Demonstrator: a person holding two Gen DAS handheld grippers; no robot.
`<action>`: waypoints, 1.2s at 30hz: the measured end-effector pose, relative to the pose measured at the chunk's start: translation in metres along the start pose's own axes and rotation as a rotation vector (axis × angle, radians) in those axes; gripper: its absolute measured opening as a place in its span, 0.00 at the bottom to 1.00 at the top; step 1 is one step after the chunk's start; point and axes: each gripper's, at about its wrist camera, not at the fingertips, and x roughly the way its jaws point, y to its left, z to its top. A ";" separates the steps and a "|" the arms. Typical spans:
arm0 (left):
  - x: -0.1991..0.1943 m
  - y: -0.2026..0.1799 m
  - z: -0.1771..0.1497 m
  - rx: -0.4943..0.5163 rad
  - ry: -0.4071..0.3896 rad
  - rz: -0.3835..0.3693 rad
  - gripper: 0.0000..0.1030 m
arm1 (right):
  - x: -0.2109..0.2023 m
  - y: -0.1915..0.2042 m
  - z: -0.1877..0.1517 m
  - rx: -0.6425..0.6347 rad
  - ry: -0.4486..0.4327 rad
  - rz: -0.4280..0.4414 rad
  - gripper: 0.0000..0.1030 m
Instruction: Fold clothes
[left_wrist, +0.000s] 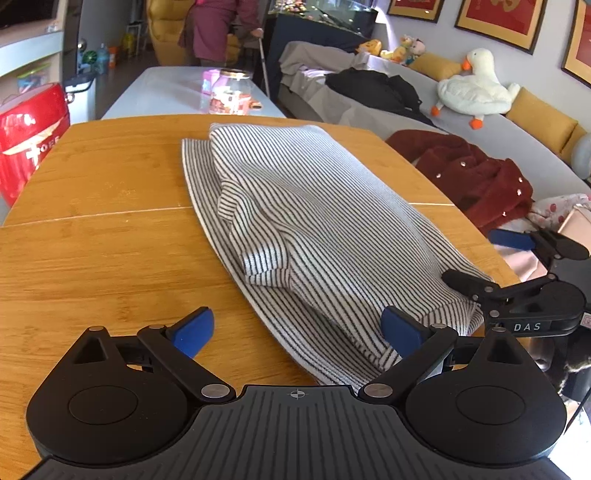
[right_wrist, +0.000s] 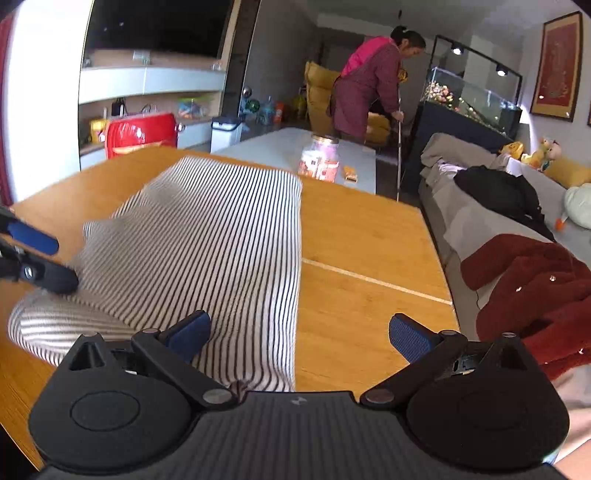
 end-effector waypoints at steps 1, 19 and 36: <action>-0.001 -0.001 0.000 0.010 -0.002 0.012 0.98 | -0.002 0.000 -0.001 0.018 0.006 0.005 1.00; -0.016 -0.005 -0.011 0.056 -0.011 0.042 1.00 | -0.024 0.044 0.001 -0.114 0.007 0.188 1.00; -0.019 -0.003 -0.011 0.047 -0.010 0.033 1.00 | -0.036 0.027 -0.010 -0.205 -0.043 0.033 1.00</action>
